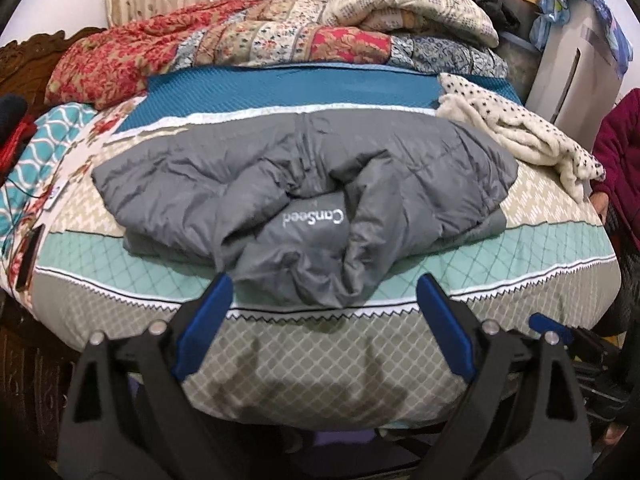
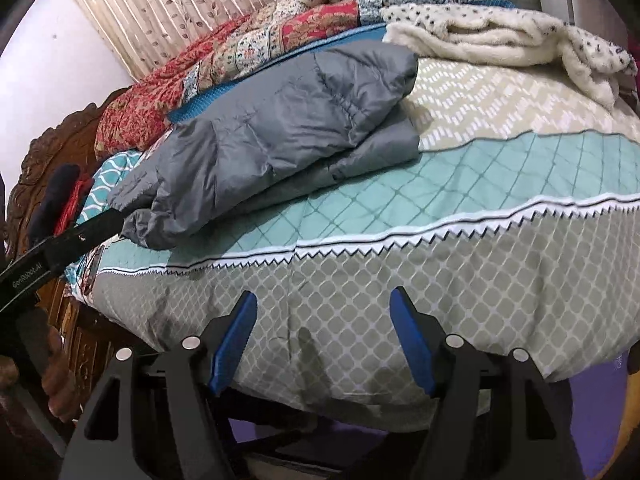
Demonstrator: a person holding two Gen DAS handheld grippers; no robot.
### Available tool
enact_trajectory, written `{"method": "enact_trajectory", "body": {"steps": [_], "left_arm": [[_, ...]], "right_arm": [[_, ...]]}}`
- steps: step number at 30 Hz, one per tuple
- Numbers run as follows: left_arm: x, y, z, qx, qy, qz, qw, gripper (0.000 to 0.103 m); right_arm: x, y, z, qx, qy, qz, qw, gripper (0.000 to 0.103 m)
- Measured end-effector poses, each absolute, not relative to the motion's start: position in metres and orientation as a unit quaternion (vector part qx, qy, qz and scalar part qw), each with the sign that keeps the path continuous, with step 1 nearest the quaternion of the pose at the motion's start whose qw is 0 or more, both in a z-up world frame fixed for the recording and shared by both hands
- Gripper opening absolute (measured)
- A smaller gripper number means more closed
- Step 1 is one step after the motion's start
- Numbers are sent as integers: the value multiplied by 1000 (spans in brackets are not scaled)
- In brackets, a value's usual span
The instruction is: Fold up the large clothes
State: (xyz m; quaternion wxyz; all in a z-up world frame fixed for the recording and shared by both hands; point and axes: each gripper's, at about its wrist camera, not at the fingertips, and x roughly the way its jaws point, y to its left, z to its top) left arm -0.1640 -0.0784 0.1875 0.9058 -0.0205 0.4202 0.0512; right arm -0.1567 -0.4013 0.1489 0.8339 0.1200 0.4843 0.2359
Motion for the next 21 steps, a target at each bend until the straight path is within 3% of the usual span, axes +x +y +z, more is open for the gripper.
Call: {"method": "enact_trajectory", "body": {"steps": [21], "left_arm": [[-202,-3,204,-62,361,69,928,95]], "right_arm": [[-162,-376,200,76,464,188,862,68]]}}
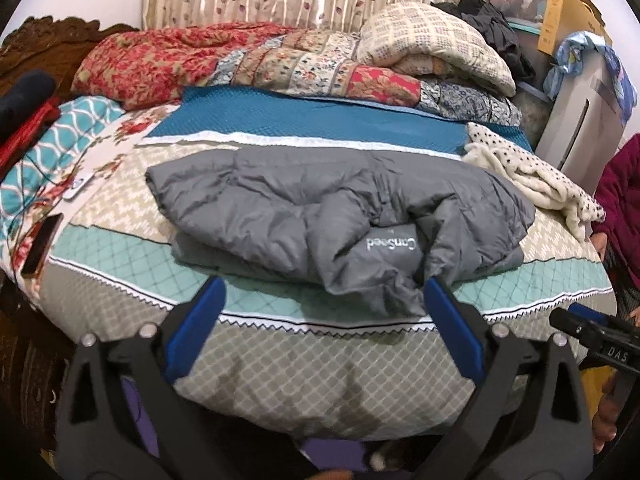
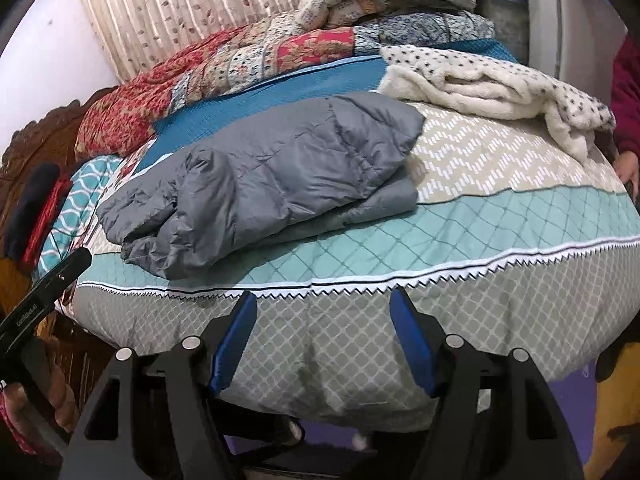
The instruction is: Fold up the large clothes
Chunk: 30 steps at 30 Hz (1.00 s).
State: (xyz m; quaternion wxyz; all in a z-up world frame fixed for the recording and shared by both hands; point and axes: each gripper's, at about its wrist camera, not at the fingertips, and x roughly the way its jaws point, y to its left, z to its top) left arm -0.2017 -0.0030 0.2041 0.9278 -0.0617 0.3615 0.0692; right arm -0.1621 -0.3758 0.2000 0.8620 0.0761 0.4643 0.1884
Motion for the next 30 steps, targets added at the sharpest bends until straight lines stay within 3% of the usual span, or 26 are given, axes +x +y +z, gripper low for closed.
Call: {"method": "enact_trajectory", "body": {"steps": [30], "left_arm": [[-175,-1,208,-17,382,93,919,97]], "right_arm": [[-144,-363,194,77,478,209,850,68]]}}
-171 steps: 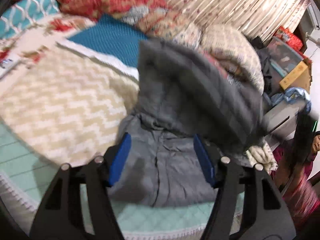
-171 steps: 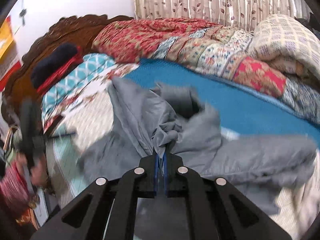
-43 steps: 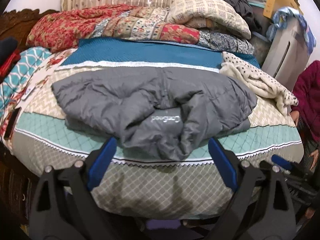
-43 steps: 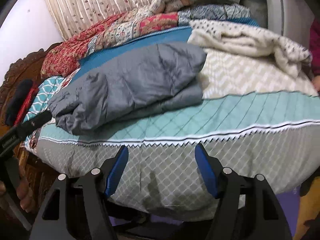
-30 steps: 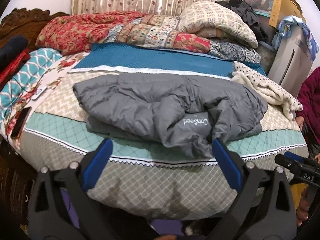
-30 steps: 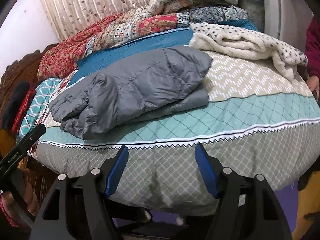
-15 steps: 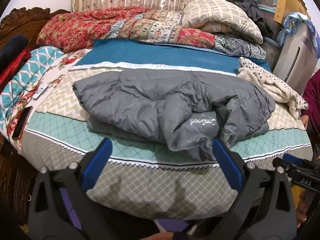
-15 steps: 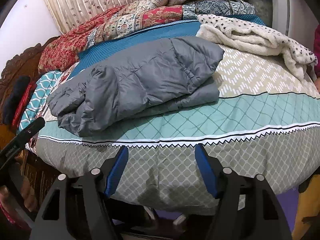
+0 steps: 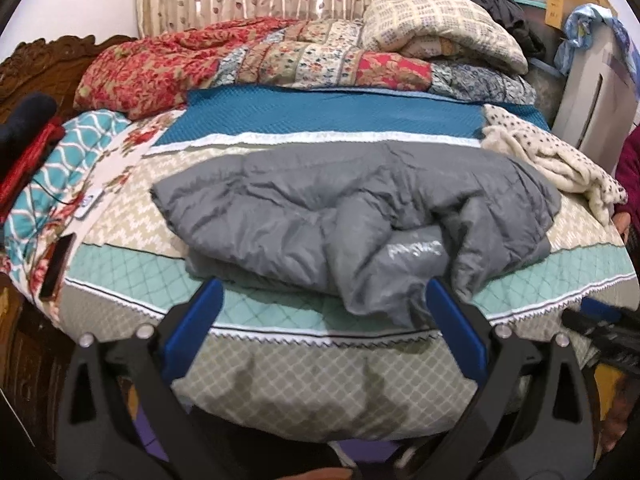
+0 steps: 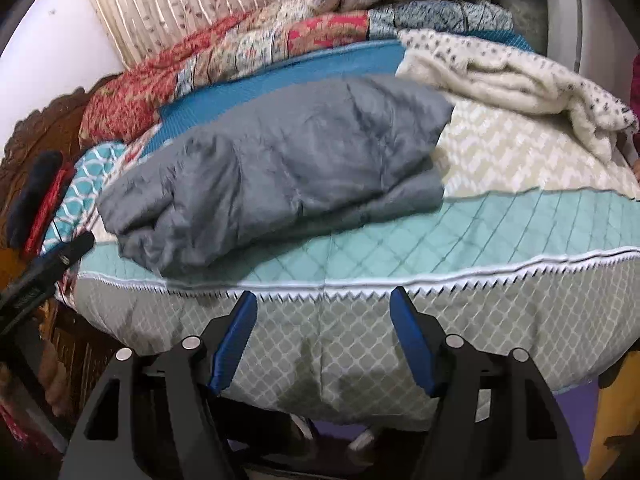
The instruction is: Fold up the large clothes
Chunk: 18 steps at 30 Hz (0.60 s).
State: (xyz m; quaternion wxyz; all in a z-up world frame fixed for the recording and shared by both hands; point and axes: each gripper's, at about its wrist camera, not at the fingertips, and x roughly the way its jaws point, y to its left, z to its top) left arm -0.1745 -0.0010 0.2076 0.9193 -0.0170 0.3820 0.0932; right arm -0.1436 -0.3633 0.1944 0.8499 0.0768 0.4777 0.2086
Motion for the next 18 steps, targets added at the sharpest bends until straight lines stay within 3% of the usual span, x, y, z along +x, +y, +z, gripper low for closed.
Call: {"method": "enact_trajectory", "body": {"steps": [3,11,13,15,18], "left_arm": [[-174,15,221,-34,365,106,924,97],[-185,34,236,-37,352,147,924,97],[-187,35,236,-42,355,146,922,97],[-187,36,236,-43,354,134,925,97],[-182,32,236,-25,346,133,928,97]], "right_arm": [[-126,-355,241,75,451,242,856,68],[-87,-263,484,31,273,425,862,68],[-92,-252,518,27,237,450,860,68],[-105,-264,518,22,196,447,872,68],[-120,-294,450,16,201,391,898,77]]}}
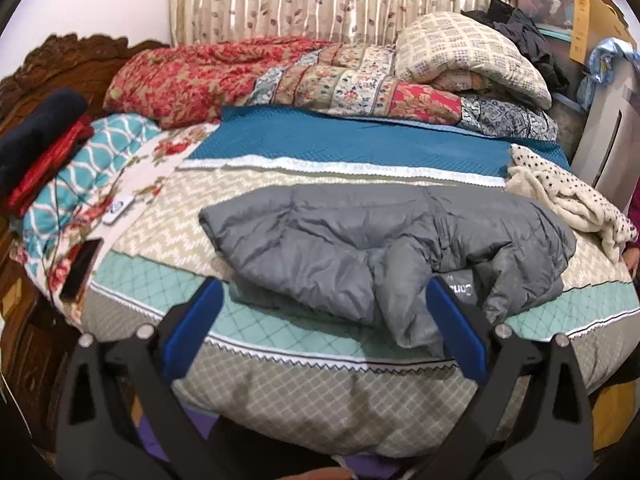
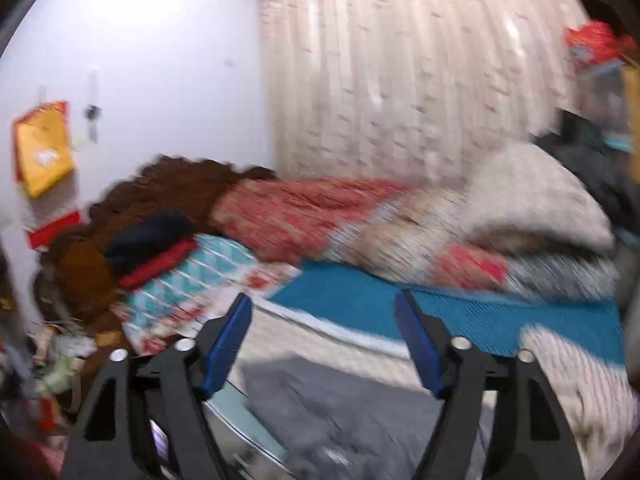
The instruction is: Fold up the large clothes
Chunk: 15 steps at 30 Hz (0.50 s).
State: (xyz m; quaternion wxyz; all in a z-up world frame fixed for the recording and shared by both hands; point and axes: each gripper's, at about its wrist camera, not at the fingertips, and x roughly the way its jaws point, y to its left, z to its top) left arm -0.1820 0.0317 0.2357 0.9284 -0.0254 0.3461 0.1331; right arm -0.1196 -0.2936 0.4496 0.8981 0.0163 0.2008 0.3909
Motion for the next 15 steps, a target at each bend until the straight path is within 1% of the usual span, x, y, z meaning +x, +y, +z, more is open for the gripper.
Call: {"method": "enact_trajectory", "body": {"steps": [2,5,8,12,15], "left_arm": [[-174,29,234,-23,352,124,927,97],[-158,21,230,-16,376,113,920,97],[-151,9,228,-9,380,106,919,97],[-151,-2,227,-6,383,97,919,97],[-151,-4,232,7,373,110,921,97]], "right_arm": [[-118,-310,382,26,263,347,900,78],[-113,-330,306,33,353,260,898,78],[-116,-353,255,81,422,203,880,78],[-127,-355,226,80,453,176,870,78],[-138,-351,229,65,434,176,881,78]]}}
